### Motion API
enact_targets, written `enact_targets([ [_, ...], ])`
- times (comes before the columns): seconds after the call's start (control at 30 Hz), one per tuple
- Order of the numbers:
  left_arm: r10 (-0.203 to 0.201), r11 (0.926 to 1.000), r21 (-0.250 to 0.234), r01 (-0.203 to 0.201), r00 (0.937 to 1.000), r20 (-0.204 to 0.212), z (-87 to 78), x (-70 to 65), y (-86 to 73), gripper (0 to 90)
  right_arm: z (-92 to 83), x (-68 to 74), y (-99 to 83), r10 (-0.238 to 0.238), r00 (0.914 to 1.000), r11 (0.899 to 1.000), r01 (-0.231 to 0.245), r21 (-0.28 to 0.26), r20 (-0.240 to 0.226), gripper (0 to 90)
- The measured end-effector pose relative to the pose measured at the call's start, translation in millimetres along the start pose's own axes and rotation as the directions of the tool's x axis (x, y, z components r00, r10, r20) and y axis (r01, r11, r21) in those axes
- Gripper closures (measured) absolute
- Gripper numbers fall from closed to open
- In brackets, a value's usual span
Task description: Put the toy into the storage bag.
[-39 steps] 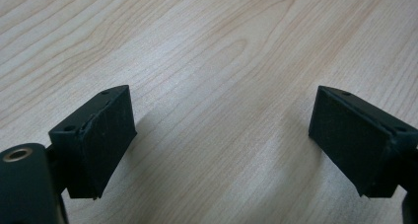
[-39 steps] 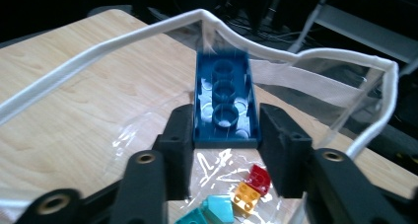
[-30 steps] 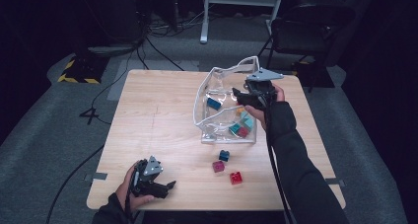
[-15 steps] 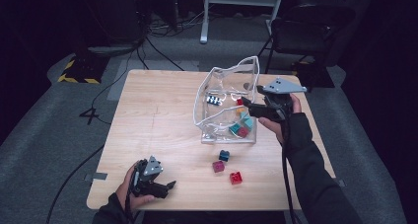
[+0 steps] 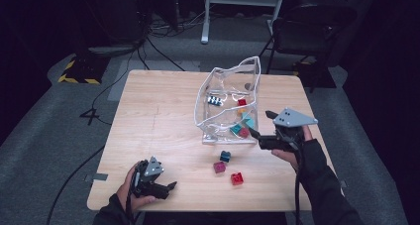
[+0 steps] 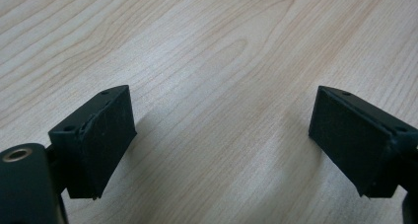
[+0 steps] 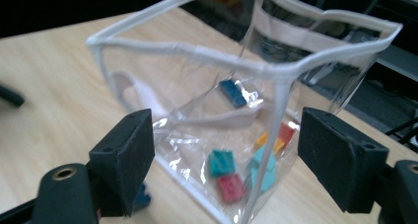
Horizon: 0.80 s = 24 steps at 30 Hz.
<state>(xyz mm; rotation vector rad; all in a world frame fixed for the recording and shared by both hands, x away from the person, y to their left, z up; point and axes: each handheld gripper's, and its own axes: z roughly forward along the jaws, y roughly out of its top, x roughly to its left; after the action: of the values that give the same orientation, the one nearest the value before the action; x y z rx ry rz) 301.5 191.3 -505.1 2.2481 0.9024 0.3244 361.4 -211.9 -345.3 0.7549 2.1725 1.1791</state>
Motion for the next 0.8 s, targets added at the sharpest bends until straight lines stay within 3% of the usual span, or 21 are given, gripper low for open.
enact_targets([
  [0.3,0.001,1.0,0.001,-0.001,1.0,-0.003,0.2,0.1,0.4,10.4,-4.1,21.0,-39.9,-0.022,0.9972,0.998,0.026,0.063,-0.072,22.4],
  [0.53,-0.003,1.0,0.0,0.003,1.0,-0.005,0.2,-0.3,0.3,10.4,4.4,41.1,-67.1,-0.023,0.9934,0.994,0.035,0.104,-0.113,22.0],
  [0.8,-0.002,1.0,0.0,0.002,1.0,-0.005,0.1,-0.2,0.3,10.4,12.3,58.6,-98.6,-0.005,0.985,0.993,0.026,0.116,-0.173,23.2],
])
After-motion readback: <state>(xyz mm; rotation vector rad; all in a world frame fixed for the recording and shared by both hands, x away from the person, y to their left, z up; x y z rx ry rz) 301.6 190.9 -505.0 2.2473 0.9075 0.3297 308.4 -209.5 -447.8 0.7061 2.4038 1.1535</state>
